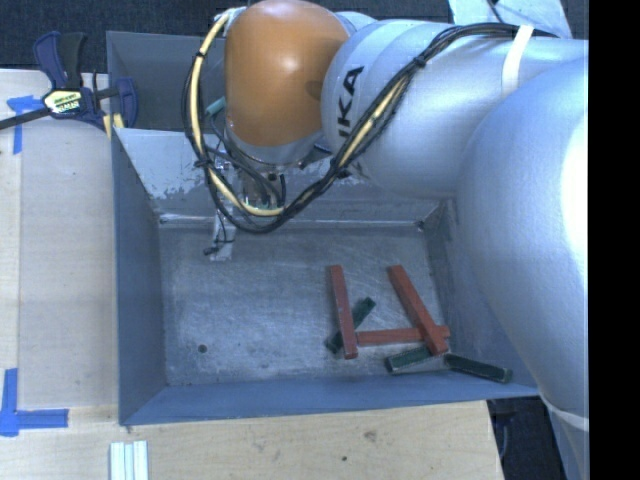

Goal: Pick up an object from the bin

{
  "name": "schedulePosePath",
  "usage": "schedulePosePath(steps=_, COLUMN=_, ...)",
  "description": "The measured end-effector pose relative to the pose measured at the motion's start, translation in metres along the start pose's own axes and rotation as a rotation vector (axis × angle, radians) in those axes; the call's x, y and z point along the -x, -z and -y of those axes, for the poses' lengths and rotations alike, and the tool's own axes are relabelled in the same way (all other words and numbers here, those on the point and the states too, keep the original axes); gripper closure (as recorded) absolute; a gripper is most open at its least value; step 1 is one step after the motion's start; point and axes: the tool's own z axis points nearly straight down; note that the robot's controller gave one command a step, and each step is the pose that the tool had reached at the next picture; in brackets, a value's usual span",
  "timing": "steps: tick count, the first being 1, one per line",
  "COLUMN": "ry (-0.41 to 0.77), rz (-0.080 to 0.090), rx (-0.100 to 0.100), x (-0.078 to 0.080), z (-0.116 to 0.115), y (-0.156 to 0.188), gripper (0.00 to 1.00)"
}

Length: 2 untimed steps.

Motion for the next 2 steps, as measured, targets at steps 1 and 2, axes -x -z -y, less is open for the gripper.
schedulePosePath(steps=1, ry=-0.154, rz=0.000, rx=0.000, x=0.005, z=0.002, y=-0.125, gripper=0.00)
schedulePosePath(steps=2, ry=-0.136, rz=0.006, rx=-0.002, x=-0.012, z=0.066, y=-0.121, gripper=0.00)
